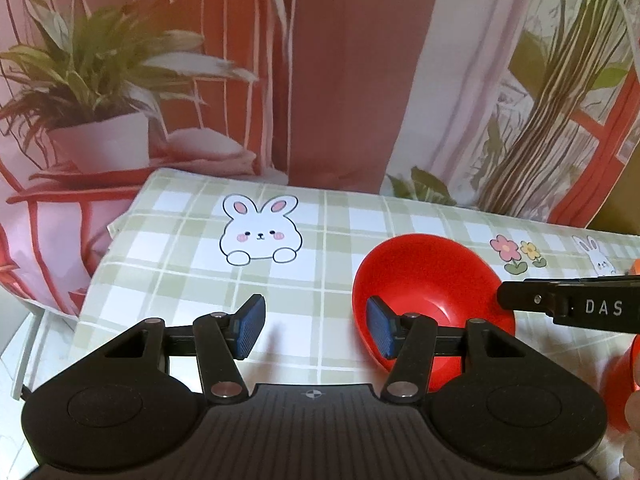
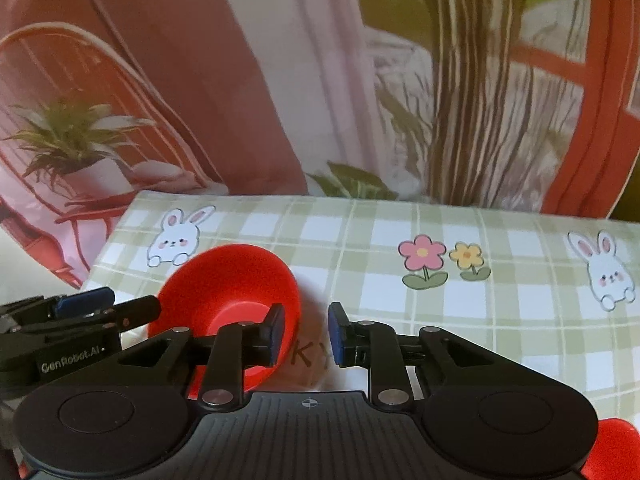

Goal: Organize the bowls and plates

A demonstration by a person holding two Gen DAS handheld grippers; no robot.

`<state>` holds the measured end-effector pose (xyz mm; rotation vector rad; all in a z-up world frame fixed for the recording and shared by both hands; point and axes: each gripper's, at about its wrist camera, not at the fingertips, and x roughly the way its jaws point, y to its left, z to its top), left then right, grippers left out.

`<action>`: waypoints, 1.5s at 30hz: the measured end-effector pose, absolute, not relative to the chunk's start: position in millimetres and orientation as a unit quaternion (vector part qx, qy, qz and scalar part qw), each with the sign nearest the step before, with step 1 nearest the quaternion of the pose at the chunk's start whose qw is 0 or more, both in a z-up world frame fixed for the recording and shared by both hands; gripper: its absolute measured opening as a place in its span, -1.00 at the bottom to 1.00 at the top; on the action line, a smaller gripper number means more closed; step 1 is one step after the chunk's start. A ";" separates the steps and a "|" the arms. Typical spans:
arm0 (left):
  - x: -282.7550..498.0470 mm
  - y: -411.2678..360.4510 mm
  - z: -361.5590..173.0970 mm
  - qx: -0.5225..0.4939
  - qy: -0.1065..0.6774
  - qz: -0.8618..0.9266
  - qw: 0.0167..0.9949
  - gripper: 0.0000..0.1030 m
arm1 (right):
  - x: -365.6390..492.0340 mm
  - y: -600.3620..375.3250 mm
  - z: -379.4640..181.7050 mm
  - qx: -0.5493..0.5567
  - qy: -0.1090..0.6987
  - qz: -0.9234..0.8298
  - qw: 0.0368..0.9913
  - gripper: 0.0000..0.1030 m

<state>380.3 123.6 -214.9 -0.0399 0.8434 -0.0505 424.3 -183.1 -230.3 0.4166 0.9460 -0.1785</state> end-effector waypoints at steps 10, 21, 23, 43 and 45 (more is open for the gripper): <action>387.1 126.6 -226.1 -0.045 0.419 -0.027 0.907 0.04 | 428.6 -186.6 -243.4 0.222 0.462 -0.081 0.855 -0.59; 379.4 122.0 -223.1 -0.075 0.423 -0.037 0.902 -0.62 | 425.6 -178.7 -242.5 0.236 0.459 -0.067 0.854 -0.83; 375.4 119.8 -218.3 -0.075 0.418 -0.043 0.904 -0.64 | 424.5 -175.5 -239.1 0.235 0.455 -0.064 0.856 -0.83; 324.8 122.8 -198.4 -0.087 0.406 -0.034 0.909 -0.80 | 385.0 -157.0 -217.5 0.265 0.442 -0.061 0.855 -0.88; 316.4 121.9 -193.0 -0.085 0.401 -0.033 0.912 -0.82 | 377.5 -155.9 -213.2 0.270 0.438 -0.061 0.855 -0.90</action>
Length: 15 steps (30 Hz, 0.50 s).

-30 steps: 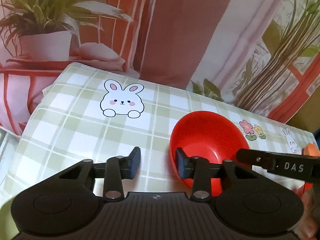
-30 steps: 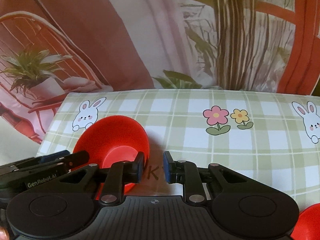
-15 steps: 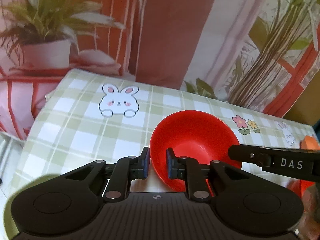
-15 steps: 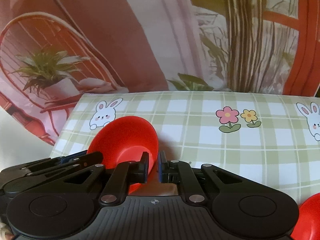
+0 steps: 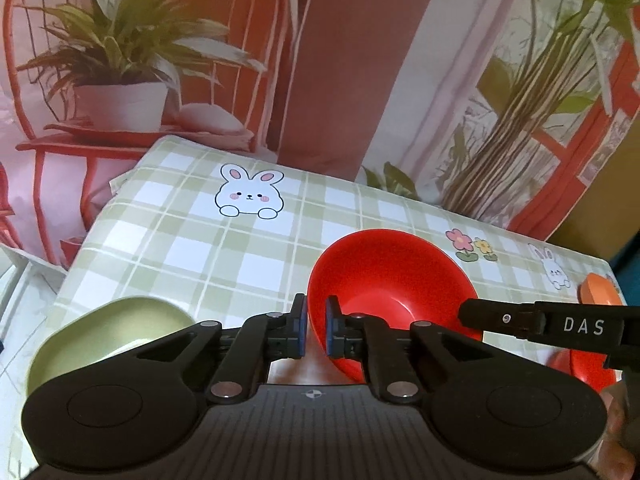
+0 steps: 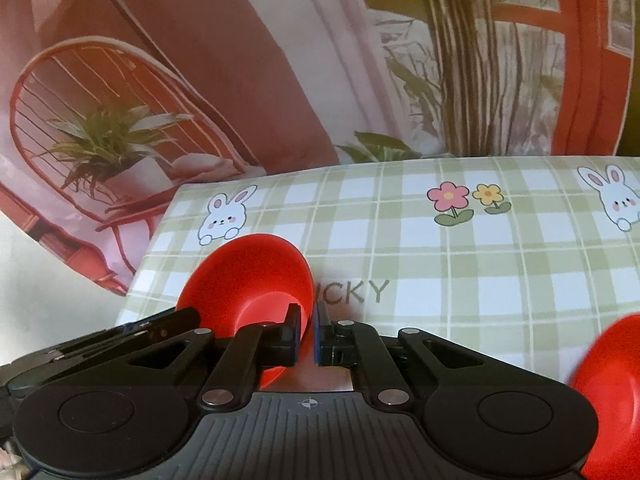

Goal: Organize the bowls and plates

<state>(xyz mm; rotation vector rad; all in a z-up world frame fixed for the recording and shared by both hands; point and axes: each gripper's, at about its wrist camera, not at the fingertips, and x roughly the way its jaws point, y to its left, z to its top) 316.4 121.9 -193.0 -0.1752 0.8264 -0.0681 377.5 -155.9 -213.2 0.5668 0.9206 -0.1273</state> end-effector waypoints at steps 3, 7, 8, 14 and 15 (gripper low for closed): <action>306.7 119.3 -185.0 -0.084 0.398 -0.031 0.913 -0.83 | 365.3 -153.4 -205.5 0.278 0.429 -0.059 0.857 -0.91; 291.9 113.7 -172.1 -0.080 0.387 -0.029 0.918 -0.83 | 348.5 -149.6 -194.5 0.288 0.417 -0.057 0.860 -0.91; 287.7 112.9 -169.2 -0.079 0.385 -0.030 0.919 -0.83 | 343.8 -148.5 -191.3 0.290 0.414 -0.057 0.861 -0.91; 263.7 101.5 -155.5 -0.071 0.374 -0.033 0.924 -0.83 | 314.9 -147.0 -175.9 0.301 0.397 -0.058 0.865 -0.91; 258.8 99.5 -153.5 -0.070 0.373 -0.034 0.925 -0.83 | 310.0 -147.2 -173.4 0.302 0.395 -0.059 0.866 -0.91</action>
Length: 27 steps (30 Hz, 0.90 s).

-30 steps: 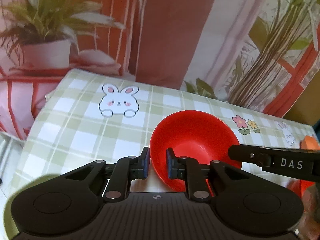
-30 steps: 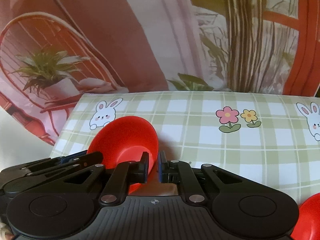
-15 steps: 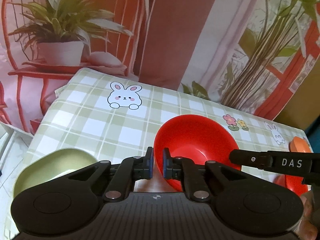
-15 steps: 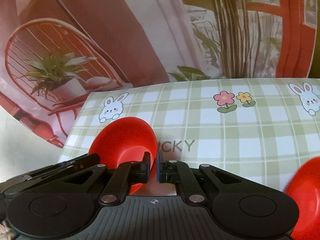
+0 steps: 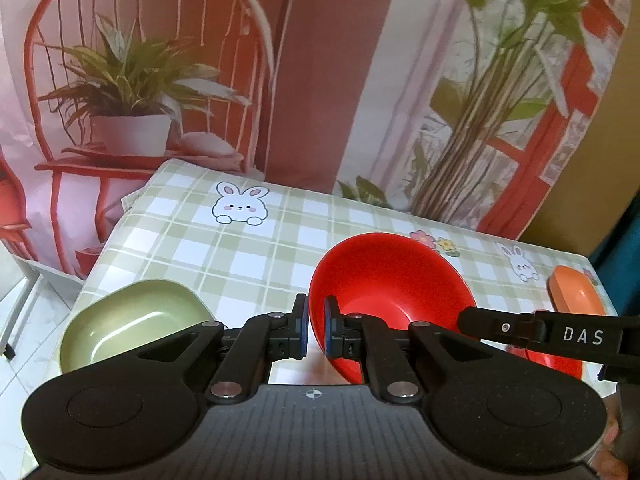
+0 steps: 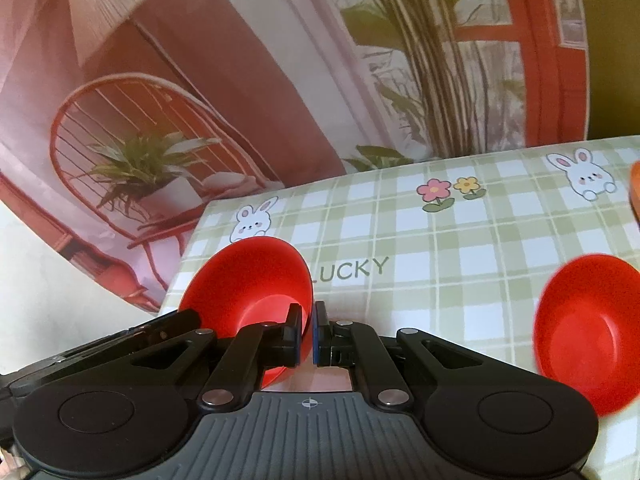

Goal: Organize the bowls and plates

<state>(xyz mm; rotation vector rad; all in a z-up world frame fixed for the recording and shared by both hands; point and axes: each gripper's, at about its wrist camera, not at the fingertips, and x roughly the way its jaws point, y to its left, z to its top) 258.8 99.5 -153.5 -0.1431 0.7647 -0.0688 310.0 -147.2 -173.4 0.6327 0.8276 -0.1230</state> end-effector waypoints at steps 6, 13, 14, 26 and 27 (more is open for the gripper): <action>237.6 83.3 -149.8 -0.063 0.372 -0.035 0.925 -0.83 | 279.8 -148.1 -159.8 0.292 0.379 -0.063 0.876 -0.91; 221.8 58.9 -148.1 -0.054 0.376 -0.045 0.924 -0.83 | 245.6 -158.1 -149.4 0.283 0.365 -0.069 0.885 -0.91; 220.3 55.9 -147.8 -0.054 0.375 -0.047 0.924 -0.83 | 241.6 -160.4 -148.6 0.283 0.363 -0.070 0.885 -0.91; 208.9 8.0 -141.1 -0.037 0.370 -0.066 0.926 -0.83 | 195.9 -195.9 -140.8 0.285 0.338 -0.082 0.893 -0.91; 208.7 4.5 -141.1 -0.034 0.369 -0.073 0.926 -0.83 | 192.1 -199.7 -140.2 0.286 0.336 -0.084 0.893 -0.91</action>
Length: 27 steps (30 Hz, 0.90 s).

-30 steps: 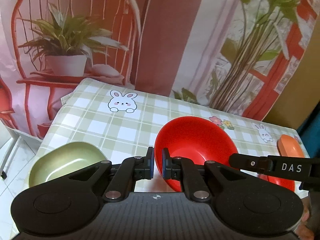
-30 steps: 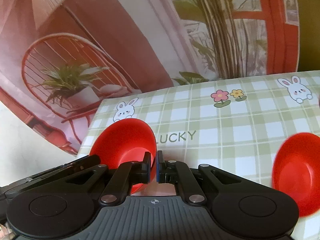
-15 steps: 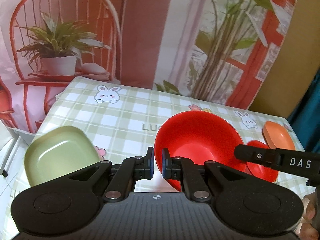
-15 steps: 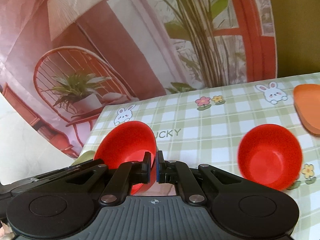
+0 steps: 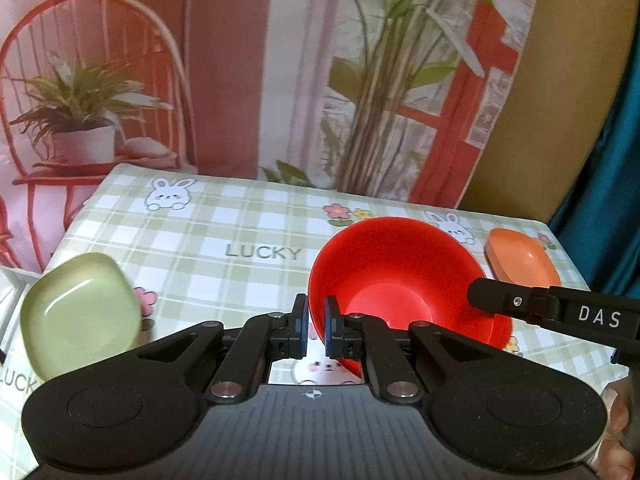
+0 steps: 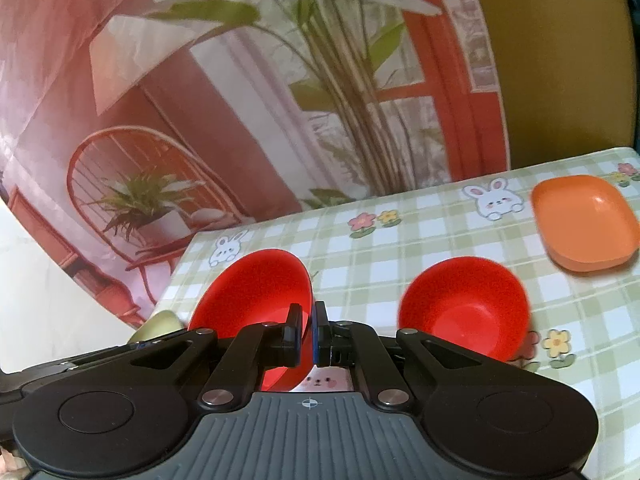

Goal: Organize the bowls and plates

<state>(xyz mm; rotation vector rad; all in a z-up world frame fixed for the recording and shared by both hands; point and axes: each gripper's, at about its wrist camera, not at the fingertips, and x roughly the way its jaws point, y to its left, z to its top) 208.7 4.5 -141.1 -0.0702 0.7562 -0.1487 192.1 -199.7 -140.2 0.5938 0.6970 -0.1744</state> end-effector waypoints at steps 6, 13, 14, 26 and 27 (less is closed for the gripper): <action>211.6 -23.8 -143.7 -0.033 0.368 -0.090 0.925 -0.83 | 173.7 -221.9 -138.9 0.287 0.326 -0.099 0.895 -0.91; 220.0 -53.2 -149.9 -0.025 0.374 -0.112 0.920 -0.82 | 157.7 -253.9 -142.6 0.285 0.328 -0.120 0.893 -0.91; 221.7 -57.0 -150.6 -0.023 0.376 -0.114 0.919 -0.82 | 156.2 -258.2 -143.3 0.286 0.327 -0.122 0.892 -0.91; 247.4 -84.2 -151.4 -0.015 0.379 -0.135 0.915 -0.82 | 152.0 -300.8 -156.0 0.300 0.324 -0.138 0.887 -0.91; 249.4 -85.1 -151.7 -0.017 0.380 -0.137 0.914 -0.82 | 151.9 -303.3 -155.8 0.300 0.323 -0.138 0.887 -0.91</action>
